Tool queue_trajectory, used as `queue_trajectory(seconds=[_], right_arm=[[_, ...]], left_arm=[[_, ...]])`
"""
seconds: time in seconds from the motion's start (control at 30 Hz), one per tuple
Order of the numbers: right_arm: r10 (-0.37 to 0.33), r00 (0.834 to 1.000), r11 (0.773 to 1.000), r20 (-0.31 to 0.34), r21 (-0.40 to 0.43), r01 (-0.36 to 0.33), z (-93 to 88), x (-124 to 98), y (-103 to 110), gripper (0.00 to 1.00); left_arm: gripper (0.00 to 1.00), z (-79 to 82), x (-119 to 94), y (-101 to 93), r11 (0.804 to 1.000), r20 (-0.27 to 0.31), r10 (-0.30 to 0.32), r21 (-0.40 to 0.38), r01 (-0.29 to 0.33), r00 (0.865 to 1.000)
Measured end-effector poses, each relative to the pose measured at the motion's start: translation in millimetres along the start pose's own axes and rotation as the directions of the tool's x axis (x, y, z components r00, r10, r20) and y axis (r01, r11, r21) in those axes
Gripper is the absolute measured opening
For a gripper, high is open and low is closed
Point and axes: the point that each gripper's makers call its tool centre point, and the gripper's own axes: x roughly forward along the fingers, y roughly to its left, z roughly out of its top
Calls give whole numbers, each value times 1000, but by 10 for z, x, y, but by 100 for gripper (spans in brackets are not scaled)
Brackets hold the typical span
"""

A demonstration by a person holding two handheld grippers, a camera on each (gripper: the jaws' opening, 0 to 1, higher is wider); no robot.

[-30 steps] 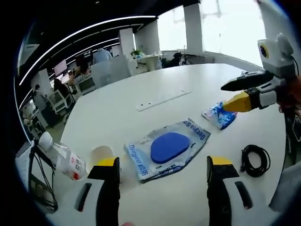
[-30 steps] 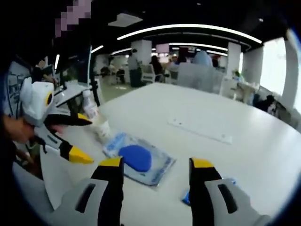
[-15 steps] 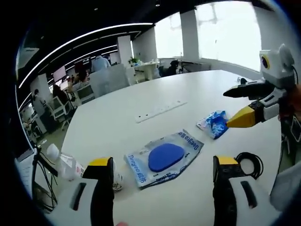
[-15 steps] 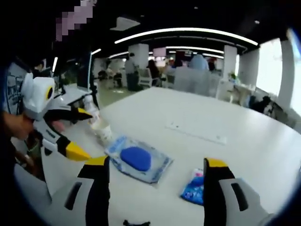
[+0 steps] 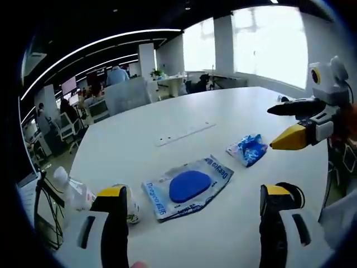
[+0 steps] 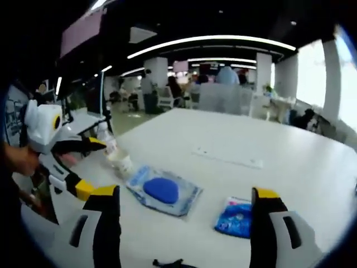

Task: Arrange the tabletop items into an orderly group along one side of the table until the central work area is clear of visible clutter.

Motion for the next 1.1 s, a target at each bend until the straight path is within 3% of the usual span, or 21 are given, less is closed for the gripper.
queue_trajectory(seconds=[0.67, 1.1], right_arm=[[-40, 999, 999, 12, -4, 40, -17, -263, -166, 97], [5, 1000, 1000, 5, -17, -5, -107, -316, -330, 96]], left_arm=[[99, 47, -133, -46, 1000, 16, -9, 24, 9, 1000], [99, 122, -140, -190, 999, 26, 33, -5, -33, 999]])
